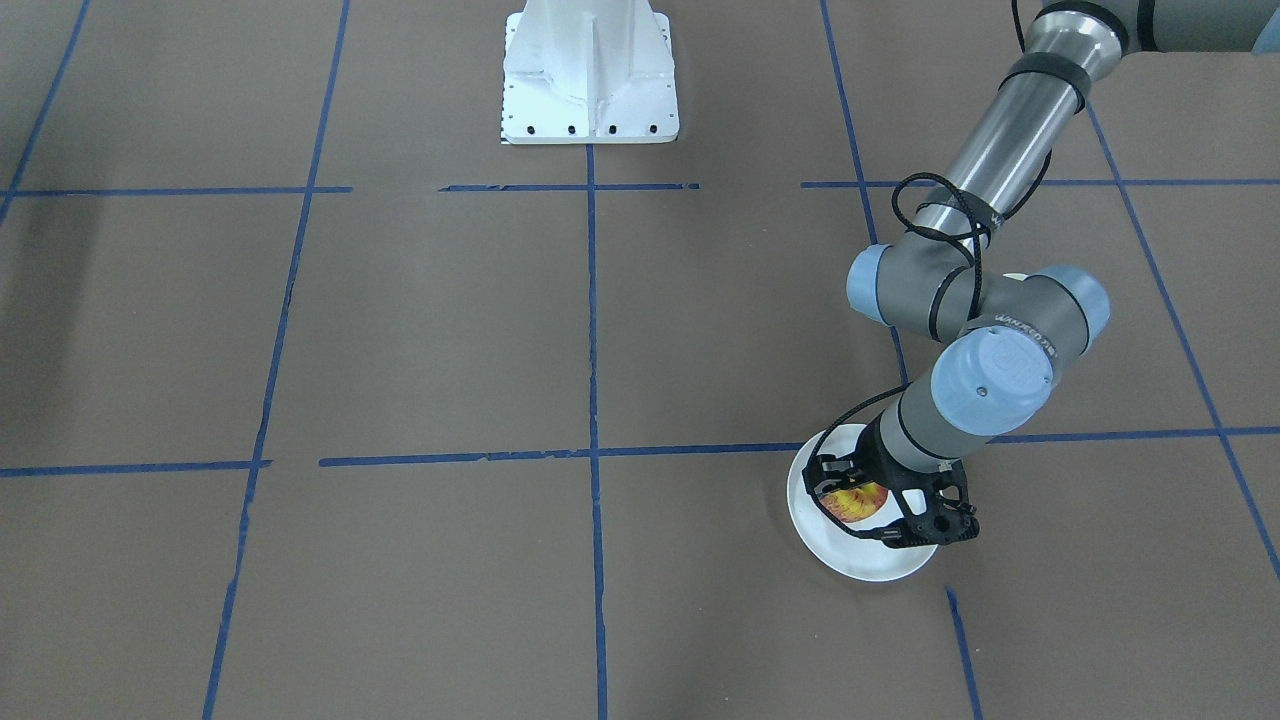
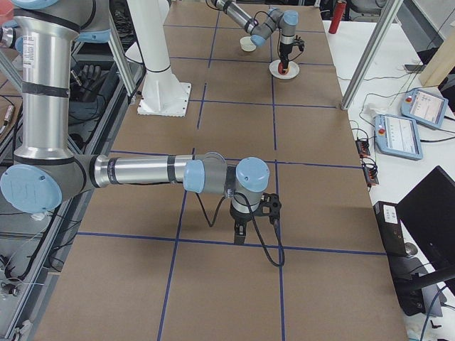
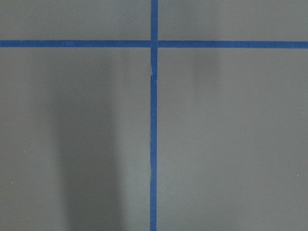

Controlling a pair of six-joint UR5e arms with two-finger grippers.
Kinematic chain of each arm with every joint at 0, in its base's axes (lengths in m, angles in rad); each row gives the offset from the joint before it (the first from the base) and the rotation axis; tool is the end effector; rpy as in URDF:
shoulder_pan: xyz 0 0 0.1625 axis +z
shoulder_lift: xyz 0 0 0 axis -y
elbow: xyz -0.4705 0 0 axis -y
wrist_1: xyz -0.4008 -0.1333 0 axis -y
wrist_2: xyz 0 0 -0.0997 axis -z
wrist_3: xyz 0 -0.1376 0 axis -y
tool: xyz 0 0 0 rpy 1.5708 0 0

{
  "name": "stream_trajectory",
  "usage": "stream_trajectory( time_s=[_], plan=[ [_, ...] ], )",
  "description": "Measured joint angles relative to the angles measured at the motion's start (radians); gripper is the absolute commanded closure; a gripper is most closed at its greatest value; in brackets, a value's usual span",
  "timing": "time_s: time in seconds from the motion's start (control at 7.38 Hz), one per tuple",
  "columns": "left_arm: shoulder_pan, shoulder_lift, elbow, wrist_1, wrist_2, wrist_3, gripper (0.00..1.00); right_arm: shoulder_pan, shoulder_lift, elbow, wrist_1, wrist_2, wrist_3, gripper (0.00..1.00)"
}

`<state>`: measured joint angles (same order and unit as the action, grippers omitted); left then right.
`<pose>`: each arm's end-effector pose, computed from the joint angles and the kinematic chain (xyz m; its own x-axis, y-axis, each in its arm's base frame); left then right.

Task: Move apple from plate to bowl
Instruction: 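Lower the left gripper and close it around the apple, then lift the apple with the left gripper and carry it toward the white bowl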

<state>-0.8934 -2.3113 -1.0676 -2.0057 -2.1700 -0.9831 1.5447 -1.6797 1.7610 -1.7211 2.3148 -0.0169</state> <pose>0.4930 -0.7017 0.4424 0.6428 -0.0687 -0.7629 0.0804 0.9965 -0.0220 0.0286 -0.4417 0.7055 0.7362 0.0106 0.6767 0.0385 0.9976 -0.0575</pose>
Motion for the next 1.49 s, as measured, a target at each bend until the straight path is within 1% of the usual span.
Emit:
stream_trajectory(
  time_s=[0.14, 0.27, 0.41, 0.54, 0.68, 0.81, 0.95, 1.08, 1.22, 1.35, 1.49],
  plan=[
    [-0.008, 0.002, -0.008, -0.003, 0.000, 0.001, 0.95, 0.000, 0.000, 0.000, 0.000, 0.000, 0.000, 0.00],
    [-0.030, 0.016, -0.040, 0.005, -0.010, 0.004, 0.96, 0.000, 0.000, 0.000, 0.000, 0.000, 0.000, 0.00],
    [-0.056, 0.059, -0.110, 0.025, -0.026, 0.014, 0.96, 0.000, 0.000, 0.000, 0.000, 0.000, 0.000, 0.00],
    [-0.073, 0.122, -0.213, 0.063, -0.036, 0.036, 0.98, 0.000, 0.000, 0.000, 0.000, 0.000, 0.000, 0.00],
    [-0.083, 0.189, -0.331, 0.118, -0.038, 0.061, 0.98, 0.000, 0.000, 0.000, 0.000, 0.000, 0.000, 0.00],
    [-0.088, 0.282, -0.469, 0.165, -0.033, 0.080, 0.97, 0.000, 0.001, 0.000, 0.000, 0.000, 0.000, 0.00],
    [-0.090, 0.402, -0.602, 0.179, -0.018, 0.092, 0.96, 0.000, 0.000, 0.000, 0.000, 0.000, 0.000, 0.00],
    [-0.089, 0.532, -0.711, 0.165, 0.015, 0.099, 0.95, 0.000, 0.000, -0.001, 0.000, 0.000, 0.001, 0.00],
    [-0.085, 0.662, -0.776, 0.100, 0.050, 0.098, 0.95, 0.000, 0.000, -0.001, 0.000, 0.000, 0.001, 0.00],
    [-0.081, 0.776, -0.792, -0.012, 0.076, 0.091, 0.96, 0.000, 0.000, -0.001, 0.000, 0.000, 0.001, 0.00],
    [-0.073, 0.854, -0.777, -0.126, 0.098, 0.071, 0.96, 0.000, 0.000, 0.000, 0.000, 0.000, 0.001, 0.00]
  ],
)
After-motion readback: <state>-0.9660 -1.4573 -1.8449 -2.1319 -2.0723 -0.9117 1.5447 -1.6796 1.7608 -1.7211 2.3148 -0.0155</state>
